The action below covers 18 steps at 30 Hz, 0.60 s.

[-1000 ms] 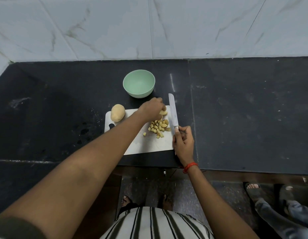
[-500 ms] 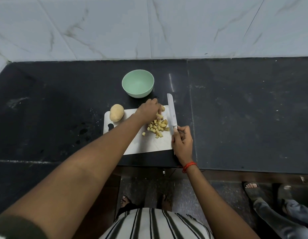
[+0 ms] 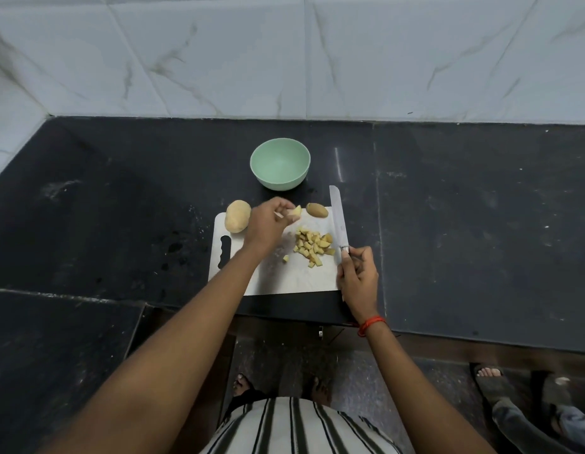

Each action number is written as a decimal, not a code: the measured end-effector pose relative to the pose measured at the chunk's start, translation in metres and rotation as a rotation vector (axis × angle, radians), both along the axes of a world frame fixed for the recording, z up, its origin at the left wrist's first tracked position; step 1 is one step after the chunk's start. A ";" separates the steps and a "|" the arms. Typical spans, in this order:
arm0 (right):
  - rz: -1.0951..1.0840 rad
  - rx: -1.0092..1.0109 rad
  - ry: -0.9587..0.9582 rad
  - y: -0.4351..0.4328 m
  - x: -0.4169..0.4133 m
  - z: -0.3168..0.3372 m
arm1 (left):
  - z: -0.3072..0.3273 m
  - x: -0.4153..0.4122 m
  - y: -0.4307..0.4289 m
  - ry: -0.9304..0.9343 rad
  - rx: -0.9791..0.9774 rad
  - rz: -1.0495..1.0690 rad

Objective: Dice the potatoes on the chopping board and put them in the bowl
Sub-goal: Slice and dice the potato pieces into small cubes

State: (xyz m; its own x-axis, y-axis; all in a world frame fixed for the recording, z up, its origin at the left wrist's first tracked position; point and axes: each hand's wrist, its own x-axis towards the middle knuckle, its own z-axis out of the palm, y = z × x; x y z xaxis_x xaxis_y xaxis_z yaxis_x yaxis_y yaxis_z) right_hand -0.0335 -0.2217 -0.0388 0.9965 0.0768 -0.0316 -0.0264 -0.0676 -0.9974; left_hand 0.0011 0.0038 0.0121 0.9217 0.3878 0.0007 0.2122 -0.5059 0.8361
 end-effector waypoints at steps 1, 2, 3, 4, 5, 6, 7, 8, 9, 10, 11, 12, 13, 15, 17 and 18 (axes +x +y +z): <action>0.008 -0.019 -0.001 0.001 -0.001 0.000 | -0.004 -0.014 0.003 0.011 -0.016 0.011; 0.015 -0.047 -0.005 0.001 -0.001 0.002 | -0.009 -0.028 0.004 0.024 -0.027 0.020; 0.022 -0.083 -0.014 0.001 -0.002 0.003 | -0.015 -0.039 0.005 0.030 -0.034 0.032; 0.036 -0.131 -0.031 0.002 -0.002 0.005 | -0.020 -0.050 0.007 0.020 -0.039 0.054; 0.060 -0.190 -0.061 0.004 -0.003 0.007 | -0.025 -0.057 0.009 -0.001 -0.037 0.077; 0.092 -0.262 -0.110 0.006 -0.004 0.011 | -0.030 -0.062 0.011 -0.028 -0.027 0.098; 0.127 -0.335 -0.167 0.008 -0.008 0.014 | -0.033 -0.066 0.014 -0.052 -0.005 0.118; 0.153 -0.401 -0.217 0.011 -0.013 0.017 | -0.037 -0.069 0.017 -0.068 0.025 0.139; 0.170 -0.457 -0.252 0.015 -0.021 0.018 | -0.041 -0.072 0.019 -0.075 0.042 0.170; 0.178 -0.516 -0.281 0.019 -0.030 0.018 | -0.046 -0.074 0.023 -0.076 0.031 0.215; 0.177 -0.581 -0.304 0.022 -0.039 0.016 | -0.051 -0.076 0.027 -0.081 -0.010 0.272; 0.174 -0.651 -0.328 0.026 -0.049 0.015 | -0.055 -0.077 0.030 -0.095 -0.077 0.344; 0.177 -0.720 -0.359 0.029 -0.058 0.013 | -0.057 -0.078 0.034 -0.122 -0.164 0.423; 0.202 -0.837 -0.448 0.033 -0.071 0.008 | -0.057 -0.077 0.040 -0.170 -0.328 0.541; 0.226 -0.930 -0.557 0.036 -0.071 0.003 | -0.057 -0.076 0.042 -0.177 -0.356 0.545; 0.232 -0.968 -0.601 0.039 -0.068 0.002 | -0.058 -0.076 0.042 -0.167 -0.326 0.523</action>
